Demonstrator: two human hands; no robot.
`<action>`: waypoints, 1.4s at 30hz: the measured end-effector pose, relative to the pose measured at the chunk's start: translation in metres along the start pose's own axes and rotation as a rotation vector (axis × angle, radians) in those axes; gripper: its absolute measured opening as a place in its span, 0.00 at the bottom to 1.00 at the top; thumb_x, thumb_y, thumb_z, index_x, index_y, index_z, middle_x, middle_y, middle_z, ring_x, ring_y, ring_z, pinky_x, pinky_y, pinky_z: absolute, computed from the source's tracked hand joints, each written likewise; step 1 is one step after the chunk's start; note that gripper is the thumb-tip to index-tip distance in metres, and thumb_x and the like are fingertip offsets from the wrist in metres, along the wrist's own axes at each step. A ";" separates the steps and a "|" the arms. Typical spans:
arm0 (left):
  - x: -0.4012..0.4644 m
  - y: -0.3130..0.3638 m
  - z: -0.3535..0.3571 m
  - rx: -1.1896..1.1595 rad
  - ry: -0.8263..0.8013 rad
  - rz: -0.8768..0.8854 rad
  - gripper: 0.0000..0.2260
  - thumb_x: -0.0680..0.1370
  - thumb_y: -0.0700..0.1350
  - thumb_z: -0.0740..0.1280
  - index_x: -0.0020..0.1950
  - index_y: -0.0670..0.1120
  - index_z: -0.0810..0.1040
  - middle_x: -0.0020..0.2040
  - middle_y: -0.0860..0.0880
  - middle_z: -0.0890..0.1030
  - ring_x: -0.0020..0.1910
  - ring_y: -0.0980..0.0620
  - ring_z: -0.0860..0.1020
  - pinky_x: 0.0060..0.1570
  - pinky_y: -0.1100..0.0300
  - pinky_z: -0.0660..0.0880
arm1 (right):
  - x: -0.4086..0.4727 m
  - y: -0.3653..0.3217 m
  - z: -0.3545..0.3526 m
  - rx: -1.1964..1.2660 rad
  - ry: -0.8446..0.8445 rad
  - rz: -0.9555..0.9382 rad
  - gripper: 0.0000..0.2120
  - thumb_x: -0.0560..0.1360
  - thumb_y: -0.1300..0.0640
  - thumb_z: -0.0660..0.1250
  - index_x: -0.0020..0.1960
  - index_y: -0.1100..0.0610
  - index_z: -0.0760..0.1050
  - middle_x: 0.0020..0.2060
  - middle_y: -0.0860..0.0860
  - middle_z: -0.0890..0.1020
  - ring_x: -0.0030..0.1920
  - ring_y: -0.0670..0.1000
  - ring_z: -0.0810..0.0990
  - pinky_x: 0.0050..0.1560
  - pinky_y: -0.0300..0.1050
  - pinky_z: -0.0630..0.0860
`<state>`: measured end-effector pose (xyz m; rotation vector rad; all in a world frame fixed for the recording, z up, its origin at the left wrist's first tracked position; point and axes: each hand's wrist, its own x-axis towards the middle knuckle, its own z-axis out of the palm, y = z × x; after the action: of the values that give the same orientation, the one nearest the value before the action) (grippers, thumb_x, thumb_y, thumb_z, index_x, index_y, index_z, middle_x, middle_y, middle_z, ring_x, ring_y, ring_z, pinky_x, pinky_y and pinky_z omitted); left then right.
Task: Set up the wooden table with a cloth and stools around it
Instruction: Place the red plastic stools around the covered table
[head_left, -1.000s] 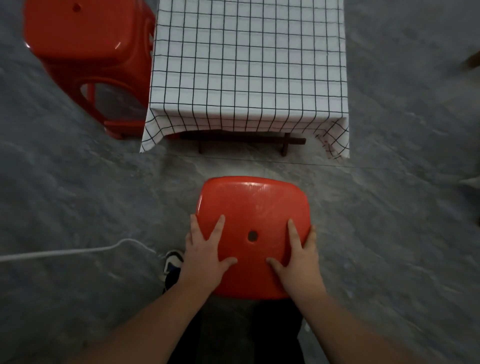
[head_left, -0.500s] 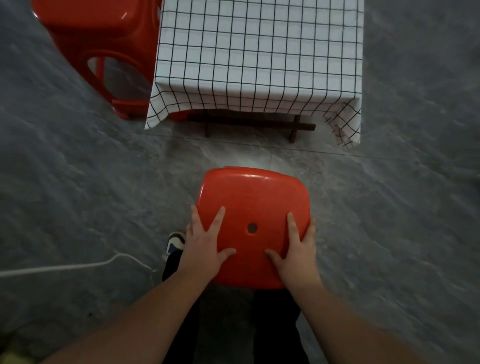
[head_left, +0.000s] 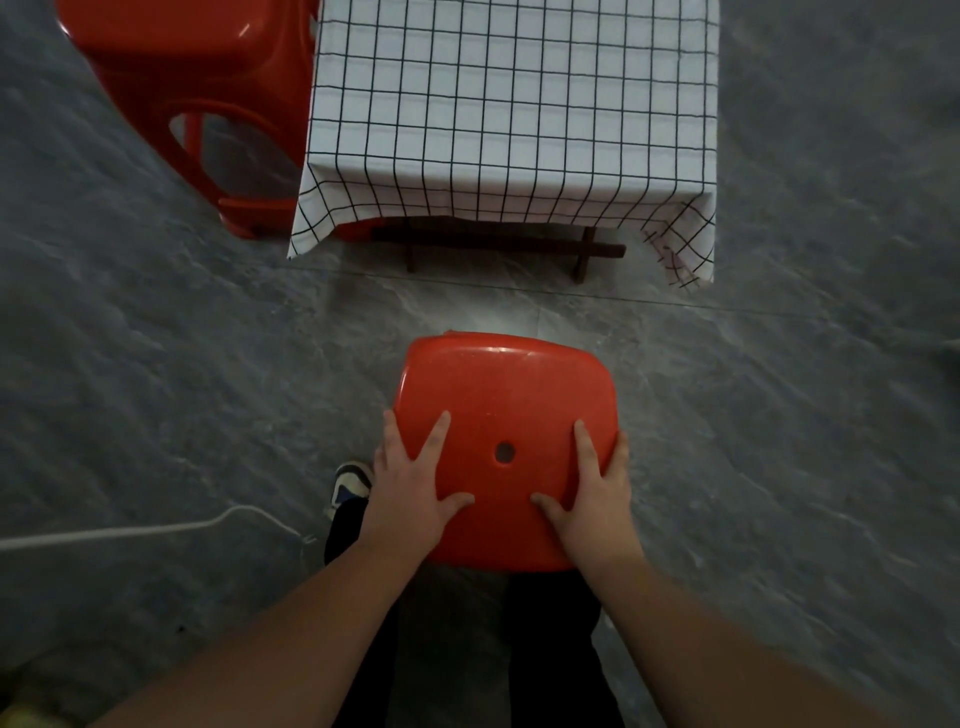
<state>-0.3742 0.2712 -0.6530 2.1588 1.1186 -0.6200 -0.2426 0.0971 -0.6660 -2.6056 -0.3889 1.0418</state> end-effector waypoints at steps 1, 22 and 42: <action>-0.001 -0.001 0.001 -0.004 0.002 -0.003 0.48 0.71 0.60 0.73 0.76 0.70 0.39 0.77 0.47 0.31 0.78 0.39 0.47 0.72 0.39 0.59 | -0.001 0.000 0.000 -0.002 -0.001 -0.003 0.52 0.70 0.43 0.76 0.75 0.30 0.39 0.78 0.48 0.37 0.78 0.59 0.52 0.69 0.69 0.66; -0.014 -0.007 0.008 0.006 -0.023 -0.029 0.48 0.72 0.59 0.73 0.76 0.68 0.39 0.77 0.46 0.30 0.78 0.37 0.47 0.72 0.38 0.59 | -0.016 -0.001 0.005 -0.067 -0.067 -0.006 0.50 0.73 0.43 0.73 0.77 0.34 0.36 0.78 0.53 0.34 0.77 0.63 0.50 0.73 0.66 0.62; -0.105 0.042 -0.128 0.198 0.253 0.085 0.33 0.79 0.57 0.59 0.80 0.53 0.51 0.78 0.46 0.62 0.77 0.41 0.57 0.73 0.40 0.59 | -0.106 -0.082 -0.147 -0.380 0.020 -0.390 0.34 0.79 0.47 0.59 0.81 0.50 0.49 0.80 0.55 0.53 0.80 0.57 0.49 0.77 0.57 0.57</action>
<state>-0.3790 0.2857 -0.4825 2.4963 1.1272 -0.4440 -0.2246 0.1079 -0.4686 -2.6865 -1.1353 0.8719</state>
